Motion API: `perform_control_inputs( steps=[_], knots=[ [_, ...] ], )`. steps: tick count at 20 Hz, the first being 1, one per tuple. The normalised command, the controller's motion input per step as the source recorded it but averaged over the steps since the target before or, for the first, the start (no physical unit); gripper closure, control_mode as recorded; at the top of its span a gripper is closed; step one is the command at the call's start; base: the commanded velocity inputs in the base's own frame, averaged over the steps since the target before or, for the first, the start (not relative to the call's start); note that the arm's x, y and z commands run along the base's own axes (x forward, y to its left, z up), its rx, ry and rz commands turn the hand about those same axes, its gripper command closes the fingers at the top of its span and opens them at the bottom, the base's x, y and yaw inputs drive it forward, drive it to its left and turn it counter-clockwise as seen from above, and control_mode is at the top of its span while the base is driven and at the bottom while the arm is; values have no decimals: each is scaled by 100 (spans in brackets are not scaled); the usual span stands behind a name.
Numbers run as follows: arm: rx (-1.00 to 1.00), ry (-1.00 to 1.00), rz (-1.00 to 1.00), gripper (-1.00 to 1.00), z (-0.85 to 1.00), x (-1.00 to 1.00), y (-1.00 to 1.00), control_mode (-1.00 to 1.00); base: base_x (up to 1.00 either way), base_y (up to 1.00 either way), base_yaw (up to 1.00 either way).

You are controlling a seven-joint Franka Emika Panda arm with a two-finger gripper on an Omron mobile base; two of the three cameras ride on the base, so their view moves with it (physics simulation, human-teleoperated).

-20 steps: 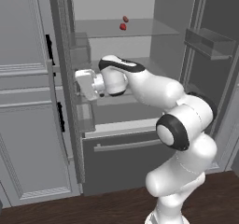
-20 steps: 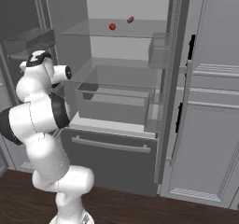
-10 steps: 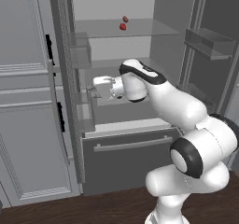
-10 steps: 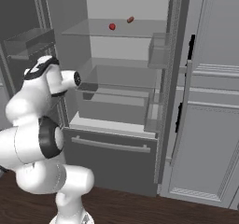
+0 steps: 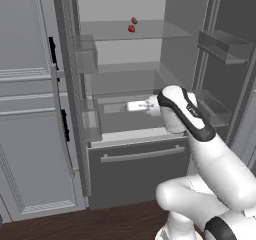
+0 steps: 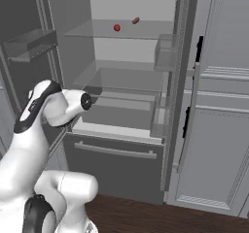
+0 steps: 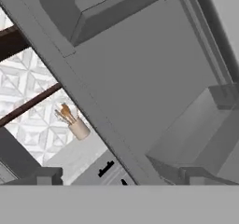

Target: Take the strawberry from the fridge and place it on top of the pancake, located on the dining counter.

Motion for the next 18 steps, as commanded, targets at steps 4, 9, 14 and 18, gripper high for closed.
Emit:
perform_control_inputs(
  steps=[4, 9, 14, 18],
  knots=[
    [-16, -18, -16, -100, 7, -97, -61, -100, 0, 0, 0],
    [-13, -9, -20, -100, 0, -100, -43, -100, 0, 0, 0],
    [-14, -2, -25, -100, 0, -96, -37, -100, 0, 0, 0],
    [-15, 3, -21, -100, -36, -53, -10, -100, 0, 0, 0]
  ],
)
